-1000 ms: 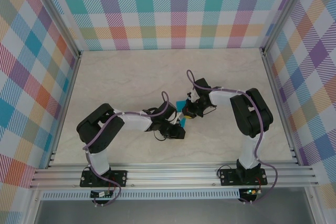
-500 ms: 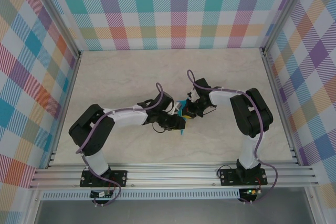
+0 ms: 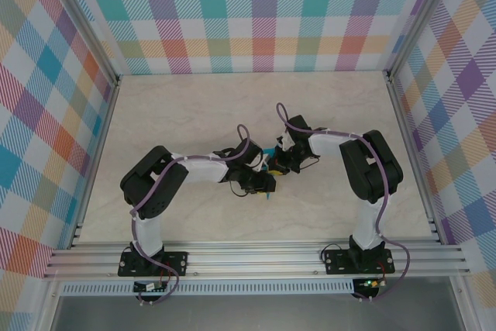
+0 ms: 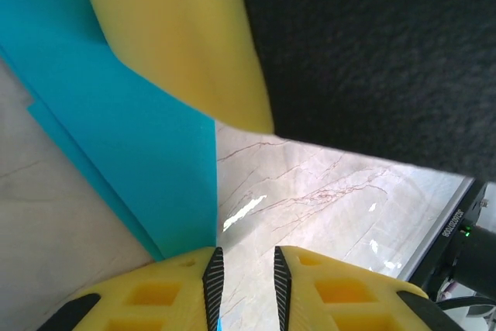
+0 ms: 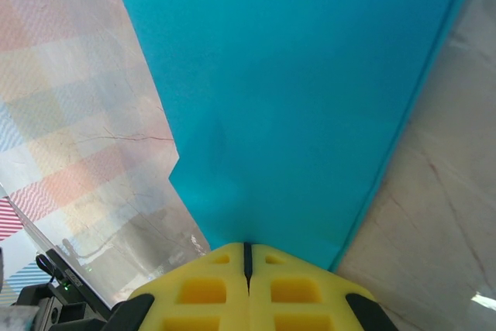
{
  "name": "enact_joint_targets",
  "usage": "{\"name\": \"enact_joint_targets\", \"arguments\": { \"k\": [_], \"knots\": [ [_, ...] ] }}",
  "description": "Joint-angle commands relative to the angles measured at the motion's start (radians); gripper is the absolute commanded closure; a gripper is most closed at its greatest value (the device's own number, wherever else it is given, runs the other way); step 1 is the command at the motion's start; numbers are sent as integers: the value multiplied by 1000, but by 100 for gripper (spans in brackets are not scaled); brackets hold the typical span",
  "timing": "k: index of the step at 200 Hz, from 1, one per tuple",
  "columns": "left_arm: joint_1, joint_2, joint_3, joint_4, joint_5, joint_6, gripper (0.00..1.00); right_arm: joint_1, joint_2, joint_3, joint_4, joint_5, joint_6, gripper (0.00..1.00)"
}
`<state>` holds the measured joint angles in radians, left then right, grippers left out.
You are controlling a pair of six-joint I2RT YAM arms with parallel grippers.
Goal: Fold a paper plane with a square sheet of paper (fold left side to right side)
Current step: Fold the wing for the fifth time at the center of the table.
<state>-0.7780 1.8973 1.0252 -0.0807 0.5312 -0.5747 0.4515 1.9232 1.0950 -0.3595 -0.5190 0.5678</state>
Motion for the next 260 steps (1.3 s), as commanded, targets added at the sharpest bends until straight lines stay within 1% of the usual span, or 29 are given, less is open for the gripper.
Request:
{"name": "enact_joint_targets", "arguments": {
  "k": [1,48,74,96,157,203,260],
  "knots": [
    [-8,28,-22,-124,-83,48,73,-6,2,40,3,16,6,99],
    [-16,49,-30,-173,-115,76,74,-46,5,97,-19,32,-34,99],
    [-17,58,-40,-162,-112,70,75,-60,42,155,-69,73,-81,99],
    [-17,56,-43,-161,-114,67,76,-63,71,193,-91,73,-101,99],
    [-17,54,-48,-167,-116,66,76,-77,134,239,-118,142,-135,99],
    [-19,58,-60,-163,-114,65,77,-115,175,282,-121,151,-161,99],
    [-18,34,-82,-136,-106,53,77,-193,215,362,-127,106,-188,98]
  ]
}}
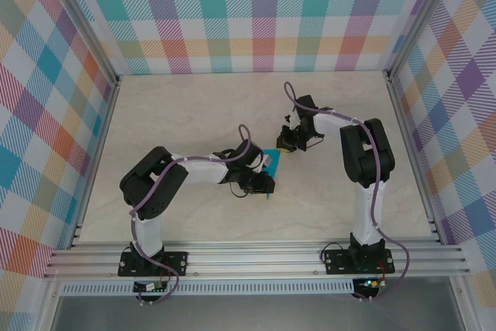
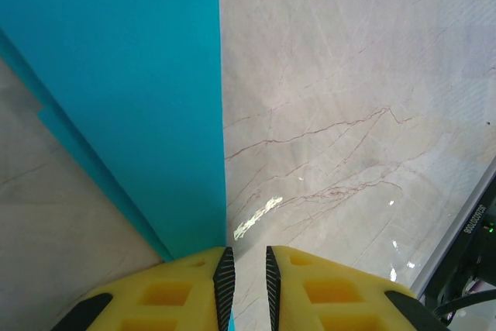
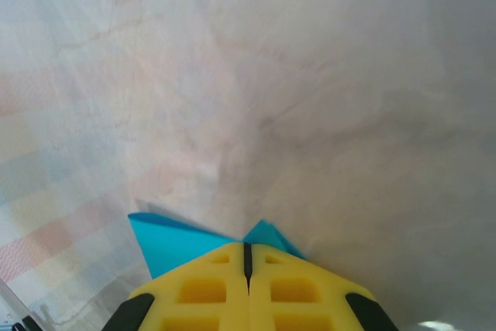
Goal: Fold a paper plane with a square sheet of paper (fold left side to right side)
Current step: Fold the wing for the fifth time at the center of the table, then pick up the paper plane at the center of the table.
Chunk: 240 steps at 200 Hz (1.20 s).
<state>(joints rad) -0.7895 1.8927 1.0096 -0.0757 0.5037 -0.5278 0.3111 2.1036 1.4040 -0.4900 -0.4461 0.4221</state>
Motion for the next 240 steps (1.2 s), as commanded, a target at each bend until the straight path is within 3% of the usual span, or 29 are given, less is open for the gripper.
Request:
{"name": "enact_joint_targets", "arguments": {
  "k": [1,35,88,109,123,163,186,218,240],
  "knots": [
    [-7,37,-65,-141,-78,6,77,-54,35,56,2,33,-43,98],
    [-7,-26,-24,-146,-38,19,73,-80,5,120,-52,43,-69,91],
    [4,-196,173,-294,8,117,53,-79,-212,23,-108,119,-31,71],
    [24,-305,167,-329,-93,140,49,-72,-323,-71,-127,134,45,63],
    [31,-385,135,-352,-236,148,46,-43,-386,-118,-144,153,85,57],
    [37,-568,21,-379,-623,106,36,163,-416,-134,-220,258,183,42],
    [44,-619,-26,-372,-710,80,34,263,-363,-110,-243,334,253,40],
    [44,-645,-41,-381,-743,95,33,305,-284,-90,-263,379,297,42],
    [44,-650,-42,-391,-753,113,33,316,-237,-70,-280,380,290,53]
  ]
}}
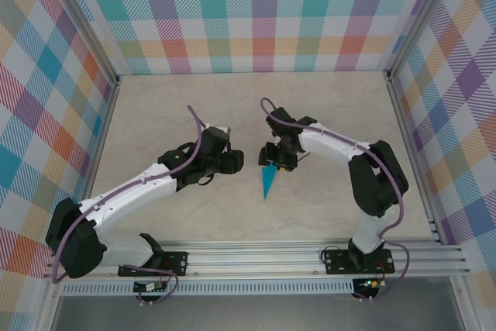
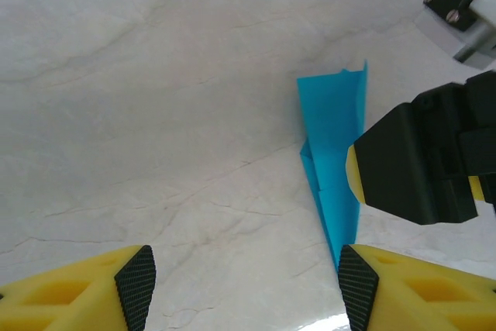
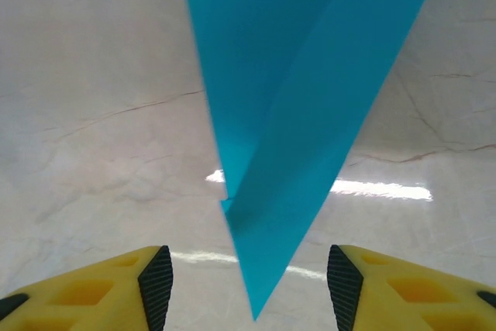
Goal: Fold a paper plane with a square sheet of paper (fold left side to right side)
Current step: Pick up the paper plane at the center of the table, then place the paper plane at the center of the table.
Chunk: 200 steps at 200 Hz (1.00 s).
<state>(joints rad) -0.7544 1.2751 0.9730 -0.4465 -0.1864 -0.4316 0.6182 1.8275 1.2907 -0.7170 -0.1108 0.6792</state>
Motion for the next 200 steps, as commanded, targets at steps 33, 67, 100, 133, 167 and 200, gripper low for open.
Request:
{"name": "enact_joint_targets", "arguments": {
  "k": [33,67,100,133,167,200],
  "knots": [
    [9,-33,-11,-20,-75,21,33,10,28,64,-64,61,2,76],
    [10,-40,-18,-13,-76,18,33,12,-9,76,-41,22,-39,100],
    [9,-62,-25,-27,-107,17,32,18,-99,68,37,-104,-68,100],
    [9,-102,-41,-38,-150,3,32,15,-192,-4,101,-138,-84,100],
    [9,-138,-60,-42,-187,-19,31,-11,-156,-124,167,-169,-88,100],
    [10,-140,-54,-63,-186,-22,30,-83,-59,-207,241,-167,-140,100]
  ]
}}
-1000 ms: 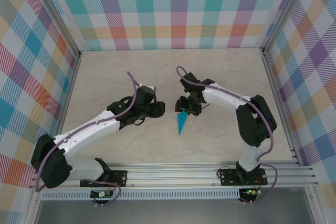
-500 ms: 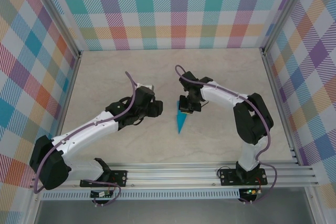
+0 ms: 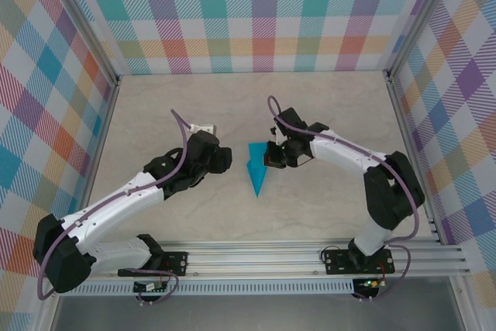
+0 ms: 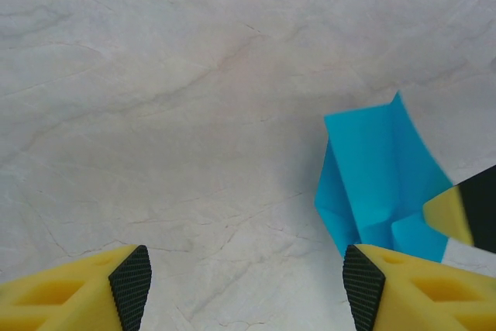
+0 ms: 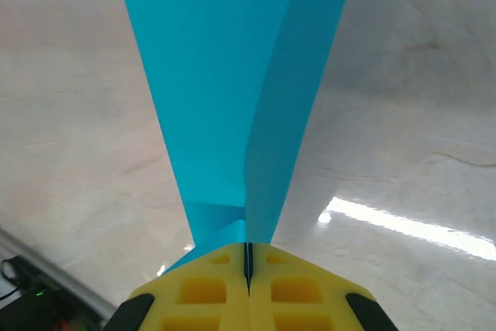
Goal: Fold a paper plane with a square sheet of paper (fold left side to right side)
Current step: Place the paper plane at the center of the table, then pick up the paper plane at the center of the table.
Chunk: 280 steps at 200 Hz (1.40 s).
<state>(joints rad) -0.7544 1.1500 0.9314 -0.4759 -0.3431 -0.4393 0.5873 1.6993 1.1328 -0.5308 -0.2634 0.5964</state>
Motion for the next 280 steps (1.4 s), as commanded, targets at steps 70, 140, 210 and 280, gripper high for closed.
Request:
{"name": "enact_joint_targets", "arguments": {
  "k": [70,140,210,280],
  "knots": [
    [9,9,-1,-29,-19,-25,30,-124,44,-51,-34,99,-157,77],
    [9,21,0,1,-12,-6,28,-104,-77,20,-221,118,-98,57],
    [9,17,-9,16,-9,4,15,-5,2,-11,-158,101,-33,50],
    [9,25,-11,10,-7,2,15,23,95,27,-141,101,-36,57]
  ]
}}
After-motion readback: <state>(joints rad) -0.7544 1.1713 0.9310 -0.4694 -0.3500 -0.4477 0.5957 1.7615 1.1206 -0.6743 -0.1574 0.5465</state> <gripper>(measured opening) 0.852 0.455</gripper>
